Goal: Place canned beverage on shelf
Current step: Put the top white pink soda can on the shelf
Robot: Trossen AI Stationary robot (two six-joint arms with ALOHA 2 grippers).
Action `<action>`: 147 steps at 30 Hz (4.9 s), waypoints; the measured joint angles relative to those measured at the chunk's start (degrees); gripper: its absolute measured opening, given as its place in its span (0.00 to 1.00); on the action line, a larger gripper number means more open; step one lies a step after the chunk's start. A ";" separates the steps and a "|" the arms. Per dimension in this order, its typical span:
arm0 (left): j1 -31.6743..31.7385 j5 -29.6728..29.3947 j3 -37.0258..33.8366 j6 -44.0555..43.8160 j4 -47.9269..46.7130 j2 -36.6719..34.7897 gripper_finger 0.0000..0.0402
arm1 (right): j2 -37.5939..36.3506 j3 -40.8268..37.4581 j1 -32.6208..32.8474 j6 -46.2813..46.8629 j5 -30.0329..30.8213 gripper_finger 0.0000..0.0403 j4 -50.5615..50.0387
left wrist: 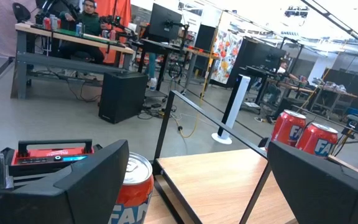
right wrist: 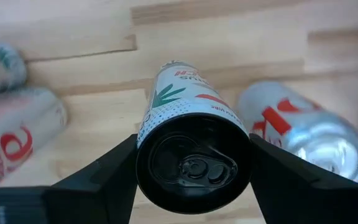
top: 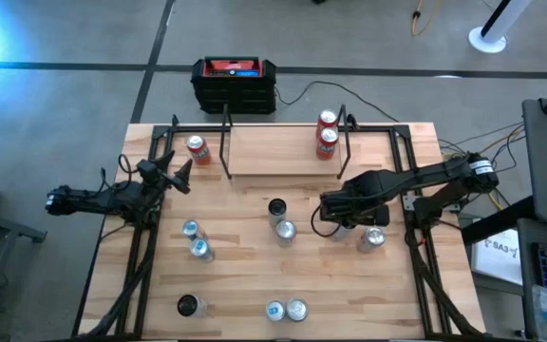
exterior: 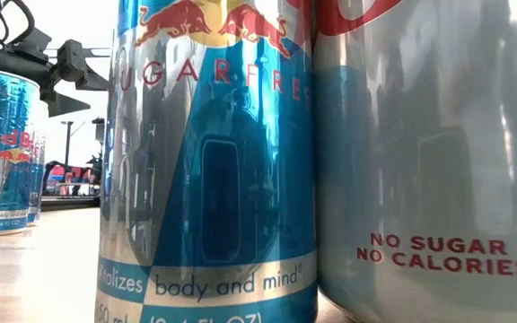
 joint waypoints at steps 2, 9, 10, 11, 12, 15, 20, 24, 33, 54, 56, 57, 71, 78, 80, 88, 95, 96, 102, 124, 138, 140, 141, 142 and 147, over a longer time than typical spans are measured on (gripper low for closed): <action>0.00 0.00 0.00 0.00 0.00 0.00 0.92 | 0.03 0.06 -0.68 -4.44 -0.05 0.60 -0.02; -0.02 0.00 0.00 0.00 0.02 -0.01 0.92 | 0.40 0.25 -2.67 -21.02 -0.05 0.60 0.41; -0.01 0.00 0.00 0.00 0.00 -0.01 0.92 | 0.83 0.47 -2.88 -23.28 -0.03 0.60 0.46; 0.00 0.02 0.00 0.00 0.00 0.00 0.92 | 1.20 0.91 -3.12 -25.46 -0.03 0.60 0.42; -0.01 0.01 0.01 0.00 0.00 -0.02 0.92 | 1.52 1.28 -3.32 -27.88 -0.06 0.60 0.31; -0.01 0.00 0.00 0.01 -0.01 0.00 0.92 | 3.16 2.91 -3.91 -35.53 0.07 0.60 0.04; 0.00 0.00 0.00 0.00 0.02 -0.02 0.92 | 6.24 5.65 -4.54 -46.67 0.10 0.60 -1.17; -0.01 0.00 0.00 0.00 0.04 -0.02 0.92 | 8.98 8.50 -4.65 -54.62 0.70 0.60 -2.21; -0.02 0.00 0.00 0.01 -0.02 -0.02 0.92 | 13.18 13.89 -4.69 -68.77 3.36 0.65 -2.20; -0.01 0.01 0.00 0.00 0.01 -0.01 0.92 | 17.41 20.21 -4.69 -71.02 4.46 0.73 -3.15; -0.02 0.00 0.00 0.00 0.00 -0.02 0.92 | 17.28 20.27 -4.69 -67.62 4.60 0.74 -3.21; 0.00 0.00 0.00 0.00 0.04 -0.02 0.92 | 17.27 20.27 -4.74 -66.07 4.62 0.75 -3.21; 0.00 0.00 0.00 0.01 0.01 -0.02 0.92 | 17.18 22.42 -4.93 -19.79 4.56 0.94 -6.58; -0.02 0.00 0.00 0.00 0.00 -0.02 0.92 | 17.39 22.35 -4.63 10.00 3.22 0.95 -6.66; -0.01 0.00 0.00 0.00 0.00 -0.01 0.92 | 17.42 22.31 -4.27 14.20 2.97 0.95 -6.43; -0.02 0.00 0.00 0.00 0.00 -0.02 0.92 | 17.42 21.50 -4.28 22.22 3.40 0.89 -5.40; -0.02 0.00 0.00 0.00 0.00 -0.02 0.92 | 17.47 19.67 -4.28 26.29 3.45 0.72 -4.68; -0.02 0.00 0.00 0.00 0.00 -0.02 0.92 | 17.49 19.47 -4.30 26.36 3.44 0.69 -4.26; -0.02 0.00 0.00 0.00 0.00 -0.01 0.92 | 17.45 19.03 -4.30 24.87 3.50 0.59 -3.62; 0.00 0.00 0.00 0.00 0.00 -0.02 0.92 | 17.53 19.73 -5.56 -53.00 1.38 0.66 -0.65; 0.00 0.00 0.00 0.02 0.00 0.00 0.92 | 17.53 19.73 -5.55 -84.76 -0.30 0.61 3.43; 0.00 0.00 0.00 0.02 0.00 -0.02 0.92 | 17.53 19.73 -5.55 -88.54 -0.30 0.63 3.41; -0.01 0.00 0.01 0.00 0.00 0.00 0.92 | 17.53 19.73 -5.55 -90.37 -0.29 0.64 3.41; -0.01 0.00 0.01 0.01 0.00 0.00 0.92 | 17.53 19.73 -5.55 -92.23 -0.29 0.64 3.41; -0.02 0.00 0.00 0.01 0.00 0.00 0.92 | 17.53 19.73 -5.55 -99.87 -0.61 0.62 3.43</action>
